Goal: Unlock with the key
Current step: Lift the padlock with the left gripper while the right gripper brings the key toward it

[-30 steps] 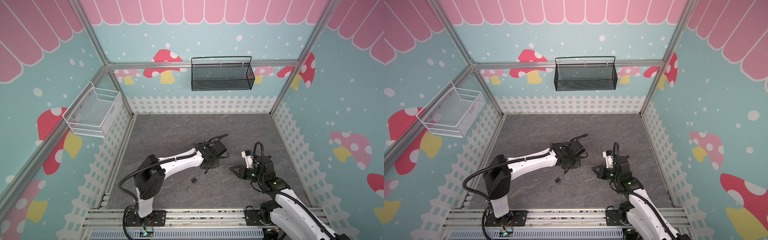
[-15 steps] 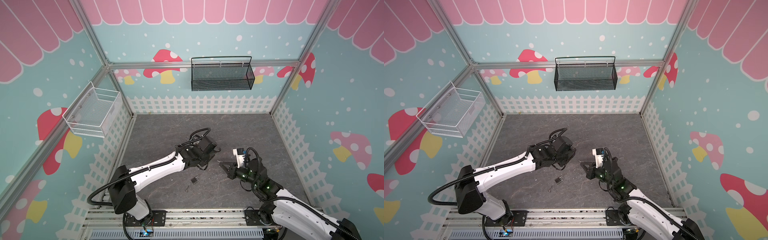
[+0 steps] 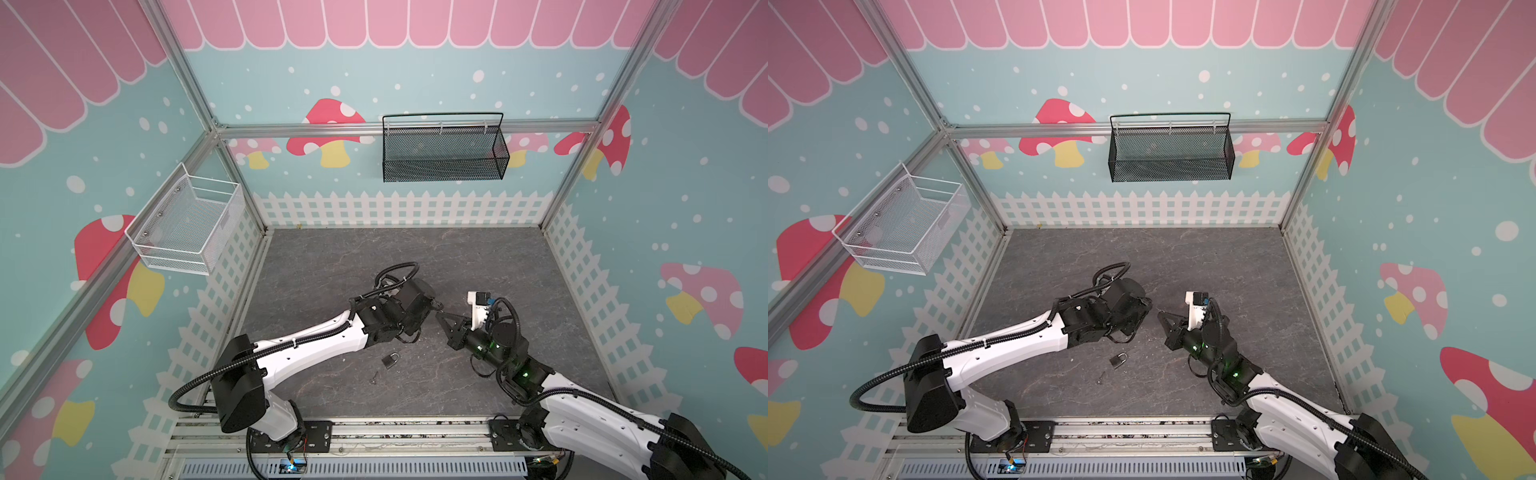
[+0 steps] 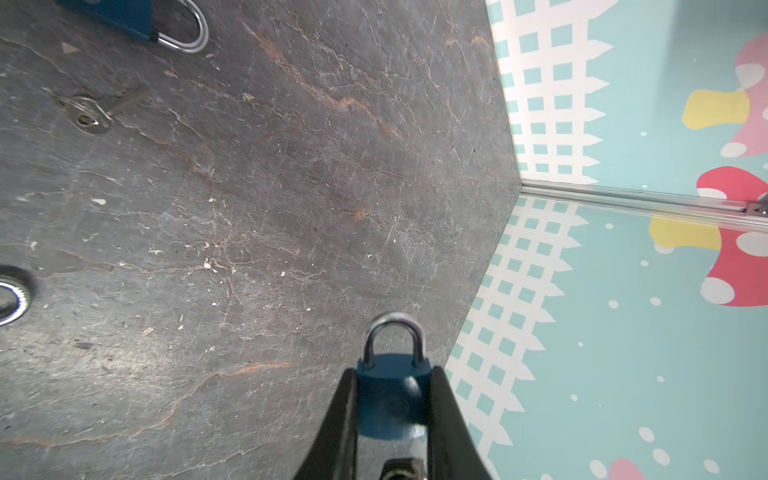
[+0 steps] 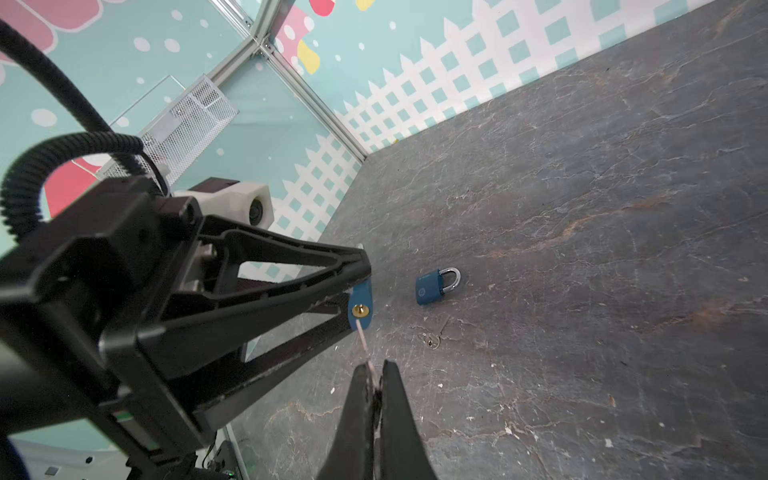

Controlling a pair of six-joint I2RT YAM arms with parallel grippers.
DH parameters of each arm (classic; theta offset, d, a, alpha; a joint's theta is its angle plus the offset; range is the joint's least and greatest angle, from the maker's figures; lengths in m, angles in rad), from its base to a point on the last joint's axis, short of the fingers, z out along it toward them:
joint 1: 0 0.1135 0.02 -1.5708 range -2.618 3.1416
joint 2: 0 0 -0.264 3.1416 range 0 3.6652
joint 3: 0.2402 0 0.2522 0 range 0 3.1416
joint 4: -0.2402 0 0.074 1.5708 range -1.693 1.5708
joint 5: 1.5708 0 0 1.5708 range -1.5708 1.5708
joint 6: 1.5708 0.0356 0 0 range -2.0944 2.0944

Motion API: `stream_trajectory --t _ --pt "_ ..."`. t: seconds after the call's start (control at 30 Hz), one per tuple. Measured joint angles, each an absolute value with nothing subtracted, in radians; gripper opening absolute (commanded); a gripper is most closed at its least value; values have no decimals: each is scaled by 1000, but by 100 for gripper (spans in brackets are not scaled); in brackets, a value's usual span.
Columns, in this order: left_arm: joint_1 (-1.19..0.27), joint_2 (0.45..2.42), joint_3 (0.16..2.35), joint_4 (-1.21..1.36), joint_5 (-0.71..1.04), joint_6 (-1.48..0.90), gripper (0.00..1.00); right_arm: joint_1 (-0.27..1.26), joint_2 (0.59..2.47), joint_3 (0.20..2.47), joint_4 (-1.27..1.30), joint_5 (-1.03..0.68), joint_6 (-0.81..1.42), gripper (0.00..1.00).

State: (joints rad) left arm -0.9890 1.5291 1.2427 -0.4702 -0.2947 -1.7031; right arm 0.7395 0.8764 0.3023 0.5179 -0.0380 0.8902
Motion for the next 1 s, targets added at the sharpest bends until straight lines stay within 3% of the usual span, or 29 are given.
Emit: stream_trajectory --t 1.0 --pt "-999 1507 1169 -326 -330 -1808 0 782 974 337 581 35 905 0"
